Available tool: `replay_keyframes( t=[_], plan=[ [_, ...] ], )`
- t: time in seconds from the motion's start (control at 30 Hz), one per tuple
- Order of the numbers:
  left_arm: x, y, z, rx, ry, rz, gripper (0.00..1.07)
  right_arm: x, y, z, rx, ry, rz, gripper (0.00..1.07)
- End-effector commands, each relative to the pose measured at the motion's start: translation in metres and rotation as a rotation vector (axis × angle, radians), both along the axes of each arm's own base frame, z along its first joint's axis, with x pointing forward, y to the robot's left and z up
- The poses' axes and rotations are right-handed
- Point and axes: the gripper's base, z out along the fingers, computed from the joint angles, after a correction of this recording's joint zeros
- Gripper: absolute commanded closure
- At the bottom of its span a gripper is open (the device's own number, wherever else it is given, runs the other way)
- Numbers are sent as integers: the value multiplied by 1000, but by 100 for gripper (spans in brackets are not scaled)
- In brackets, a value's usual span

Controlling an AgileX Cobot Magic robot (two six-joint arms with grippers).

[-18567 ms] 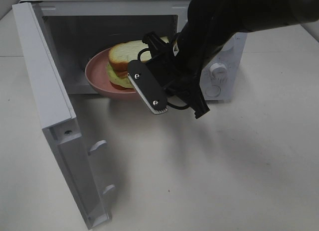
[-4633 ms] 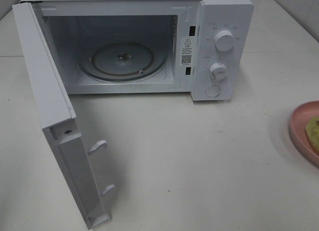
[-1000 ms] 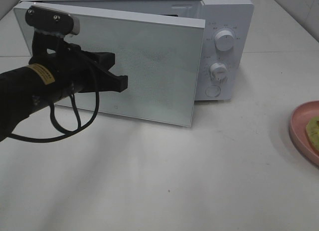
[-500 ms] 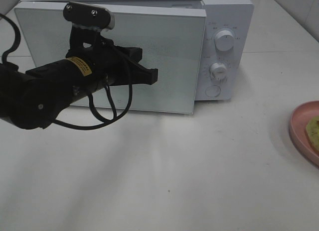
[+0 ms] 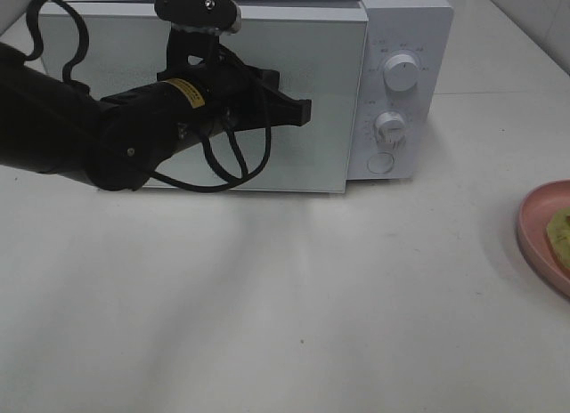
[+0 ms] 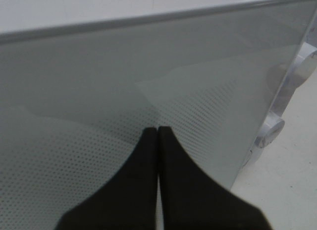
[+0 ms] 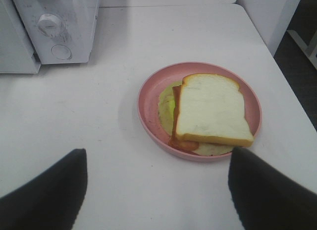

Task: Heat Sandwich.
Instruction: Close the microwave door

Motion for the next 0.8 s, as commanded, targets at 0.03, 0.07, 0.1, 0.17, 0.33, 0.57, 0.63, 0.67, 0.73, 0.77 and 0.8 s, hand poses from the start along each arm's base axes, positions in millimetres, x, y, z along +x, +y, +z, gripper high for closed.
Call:
replay_keyframes(
  t=[0.03,0.07,0.1,0.17,0.33,0.57,0.63,0.67,0.73,0.77,0.8],
  plan=[
    [4,-7,1,-7,-5,0,107,-4,0,1,-6,-43,1,32],
    [4,-7,1,-7,-5,0,107,-4,0,1,-6,-43,1,32],
    [5,-8,2,-9,-6,-1,107,-4,0,1,-6,-43,1,32],
    [10,-12,1,-6,5,-3,107,-4,0,1,-6,-43,1,32],
    [17,-19,0,-2,3,-5,107,-4,0,1,-6,-43,1,32],
    [28,-23,-1,-9,-3,2,107,-4,0,1,-6,-43,1,32],
    [32,-22,-2,-14,1,14,107,-4,0,1,-6,-43,1,32],
    [32,-22,-2,-14,1,14,107,-4,0,1,-6,-43,1,32],
    [39,-21,-2,-17,5,26,107,-4,0,1,-6,-43,1,32],
    [42,-20,-2,-16,8,31,107,-4,0,1,-6,-43,1,32],
    [42,-20,-2,-16,8,31,107,-4,0,1,-6,-43,1,32]
  ],
)
